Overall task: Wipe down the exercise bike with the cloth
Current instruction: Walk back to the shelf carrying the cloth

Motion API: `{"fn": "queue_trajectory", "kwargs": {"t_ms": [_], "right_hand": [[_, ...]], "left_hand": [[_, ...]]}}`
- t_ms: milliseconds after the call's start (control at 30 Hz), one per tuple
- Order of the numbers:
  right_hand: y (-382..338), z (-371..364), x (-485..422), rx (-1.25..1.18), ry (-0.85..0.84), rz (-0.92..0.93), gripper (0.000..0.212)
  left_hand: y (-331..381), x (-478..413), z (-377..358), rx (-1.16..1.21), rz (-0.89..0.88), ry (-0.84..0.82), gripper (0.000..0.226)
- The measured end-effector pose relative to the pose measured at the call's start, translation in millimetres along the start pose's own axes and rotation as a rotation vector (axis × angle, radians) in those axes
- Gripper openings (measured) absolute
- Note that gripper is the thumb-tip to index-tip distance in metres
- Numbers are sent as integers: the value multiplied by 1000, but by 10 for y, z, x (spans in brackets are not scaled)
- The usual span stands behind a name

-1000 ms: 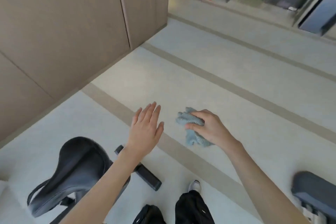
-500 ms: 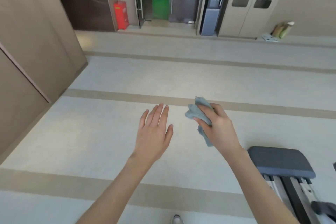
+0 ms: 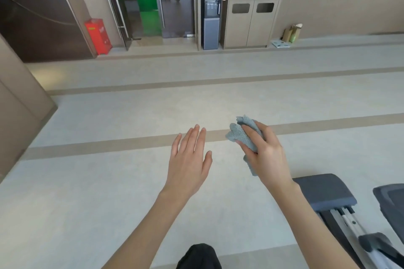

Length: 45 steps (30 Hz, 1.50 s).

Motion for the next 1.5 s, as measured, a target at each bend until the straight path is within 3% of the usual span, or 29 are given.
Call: {"fn": "queue_trajectory", "kwargs": {"t_ms": [300,500,633,867,1500], "right_hand": [[967,-410,-1000,8,-9,-165,35],[1669,-742,-2228,82,-2,-155,40],[2141,-881,-3092,169,59,-133,26],[2982,-1074,-4183,221,145,-151,25],[6203,-1529,-7856,197,159,-143,26]], "left_hand": [[-89,-1454,-658,26,-64,-50,51],[-280,-2929,-1103,49,-90,-50,52],[-349,-3930,-1270,47,-104,-43,54],[-252,-5352,-1601,36,-186,-61,56],[264,-9921,-3270,44,-144,-98,54]]}}
Point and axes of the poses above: each hand's wrist, its own x-axis away from the middle knuckle, its own z-axis out of the back of the hand, y = z × x, the point moved 2 cm from there along -x, towards the middle knuckle, and after that the axes turned 7 degrees about -y, right-handed, at the moved point
